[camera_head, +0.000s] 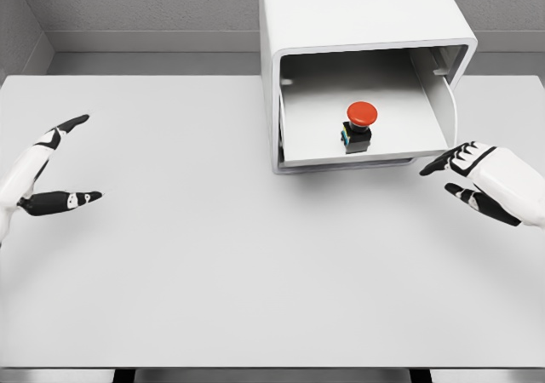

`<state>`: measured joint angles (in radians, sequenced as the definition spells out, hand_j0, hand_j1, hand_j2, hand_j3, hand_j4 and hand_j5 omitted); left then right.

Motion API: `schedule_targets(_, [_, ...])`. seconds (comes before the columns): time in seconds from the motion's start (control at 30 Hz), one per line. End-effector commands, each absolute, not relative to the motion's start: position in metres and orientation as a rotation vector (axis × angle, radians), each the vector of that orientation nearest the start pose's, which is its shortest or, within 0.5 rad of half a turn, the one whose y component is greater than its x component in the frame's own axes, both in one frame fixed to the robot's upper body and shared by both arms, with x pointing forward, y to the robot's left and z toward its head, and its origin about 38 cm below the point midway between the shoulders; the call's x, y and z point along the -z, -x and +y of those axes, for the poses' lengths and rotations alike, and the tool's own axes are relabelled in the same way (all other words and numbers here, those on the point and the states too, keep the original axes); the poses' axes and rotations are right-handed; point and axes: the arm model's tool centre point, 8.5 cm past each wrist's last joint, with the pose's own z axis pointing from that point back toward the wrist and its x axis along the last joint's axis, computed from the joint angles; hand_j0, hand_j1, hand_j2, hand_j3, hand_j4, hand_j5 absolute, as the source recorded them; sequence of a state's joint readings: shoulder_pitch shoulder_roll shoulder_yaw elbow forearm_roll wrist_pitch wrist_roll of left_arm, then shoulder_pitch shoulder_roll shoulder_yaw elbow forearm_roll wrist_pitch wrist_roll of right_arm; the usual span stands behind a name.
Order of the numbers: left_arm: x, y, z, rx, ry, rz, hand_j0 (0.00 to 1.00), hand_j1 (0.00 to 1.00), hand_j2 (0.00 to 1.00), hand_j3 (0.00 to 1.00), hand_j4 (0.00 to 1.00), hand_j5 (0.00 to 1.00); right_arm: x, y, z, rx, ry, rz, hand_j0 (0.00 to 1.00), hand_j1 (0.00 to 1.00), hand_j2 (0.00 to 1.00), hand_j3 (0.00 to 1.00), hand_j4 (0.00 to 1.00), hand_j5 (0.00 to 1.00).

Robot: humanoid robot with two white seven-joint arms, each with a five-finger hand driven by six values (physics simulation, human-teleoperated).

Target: Slide open multi-storey tabletop storage cabinets and put open load switch and slide close multi-storey tabletop storage cabinets

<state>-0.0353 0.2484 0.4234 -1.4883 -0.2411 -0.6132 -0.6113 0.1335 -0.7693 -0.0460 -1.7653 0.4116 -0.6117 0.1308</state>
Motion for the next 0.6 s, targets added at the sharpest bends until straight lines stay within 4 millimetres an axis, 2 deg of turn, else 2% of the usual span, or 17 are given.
schedule_targets(0.0, [-0.121,-0.338,0.41,0.866,-0.386,-1.757,1.0,1.0,1.0,1.0,1.0,1.0,-0.192,-0.313,-0.361,-1.514,0.562,-1.811,0.62,0.62,0.62,0.62,0.62,0.62])
schedule_targets(0.13, [-0.119,-0.338,0.413,0.869,-0.388,-1.746,1.0,1.0,1.0,1.0,1.0,1.0,-0.188,-0.318,-0.348,-1.517,0.535,-1.836,0.62,0.62,0.62,0.62,0.62,0.62])
schedule_targets(0.2, [-0.113,-0.332,0.416,0.877,-0.384,-1.72,1.0,1.0,1.0,1.0,1.0,1.0,-0.189,-0.319,-0.348,-1.521,0.541,-1.837,0.62,0.62,0.62,0.62,0.62,0.62])
schedule_targets(0.33, [-0.116,-0.331,0.423,0.897,-0.399,-1.703,1.0,1.0,1.0,1.0,1.0,1.0,-0.188,-0.32,-0.347,-1.511,0.541,-1.84,0.62,0.62,0.62,0.62,0.62,0.62])
schedule_targets(0.57, [-0.114,-0.331,0.424,0.894,-0.397,-1.698,1.0,1.0,1.0,1.0,1.0,1.0,-0.191,-0.334,-0.339,-1.539,0.543,-1.852,0.63,0.63,0.63,0.63,0.63,0.63])
